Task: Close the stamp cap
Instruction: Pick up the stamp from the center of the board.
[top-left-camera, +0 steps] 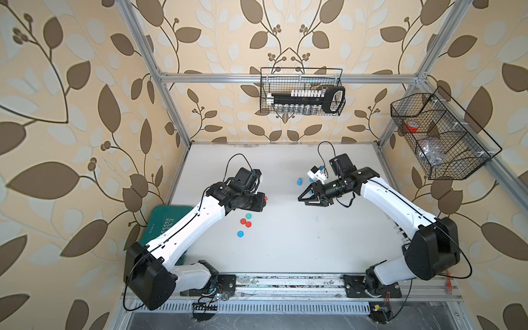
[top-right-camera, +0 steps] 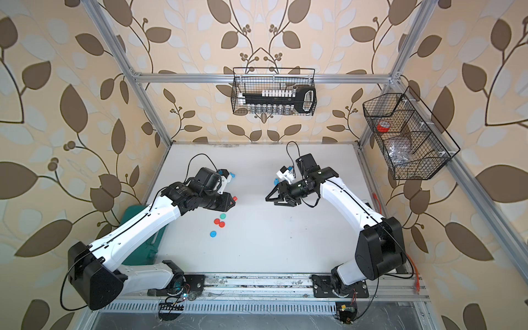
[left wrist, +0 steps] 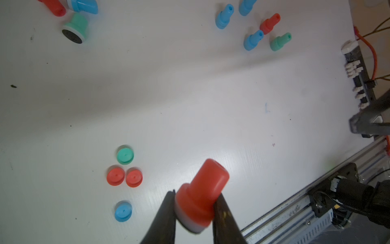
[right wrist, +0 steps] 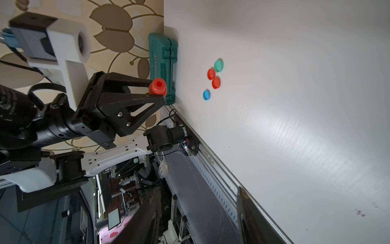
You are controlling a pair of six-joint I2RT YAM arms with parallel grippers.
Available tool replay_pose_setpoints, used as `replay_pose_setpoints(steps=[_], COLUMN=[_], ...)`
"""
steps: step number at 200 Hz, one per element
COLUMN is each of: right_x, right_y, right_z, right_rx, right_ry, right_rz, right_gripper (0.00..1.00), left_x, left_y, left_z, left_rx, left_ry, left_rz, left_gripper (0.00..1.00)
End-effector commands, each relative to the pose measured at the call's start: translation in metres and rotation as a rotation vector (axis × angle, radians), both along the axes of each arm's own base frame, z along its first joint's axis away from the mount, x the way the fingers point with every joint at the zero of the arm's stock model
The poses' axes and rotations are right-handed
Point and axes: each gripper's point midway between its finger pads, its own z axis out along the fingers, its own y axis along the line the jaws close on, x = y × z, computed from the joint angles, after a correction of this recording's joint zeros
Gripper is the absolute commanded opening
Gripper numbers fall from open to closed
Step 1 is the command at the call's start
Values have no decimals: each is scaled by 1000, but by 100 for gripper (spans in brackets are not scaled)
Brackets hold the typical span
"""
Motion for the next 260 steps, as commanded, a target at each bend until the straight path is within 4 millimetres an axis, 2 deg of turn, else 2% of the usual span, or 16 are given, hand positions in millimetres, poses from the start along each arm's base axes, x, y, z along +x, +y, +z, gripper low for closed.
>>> replay_pose_setpoints(steps=[1, 36, 103, 133, 260], right_x=[-18, -11, 0, -3, -16], right_y=[18, 26, 72, 86, 112], right_z=[-5, -9, -5, -1, -7], right_rx=[46, 55, 110, 134, 162], right_ry=[85, 83, 98, 101, 134], right_rz=[76, 53, 139, 182, 248], right_gripper=[55, 56, 54, 53, 42], left_x=[-12, -26, -39, -43, -45], left_y=[0, -2, -17, -20, -27], left_z=[4, 7, 11, 14, 21], left_rx=[5, 14, 24, 35, 28], left_ry=[-13, -20, -45, -55, -80], left_rz=[10, -10, -51, -64, -67], left_gripper=[23, 23, 23, 23, 24])
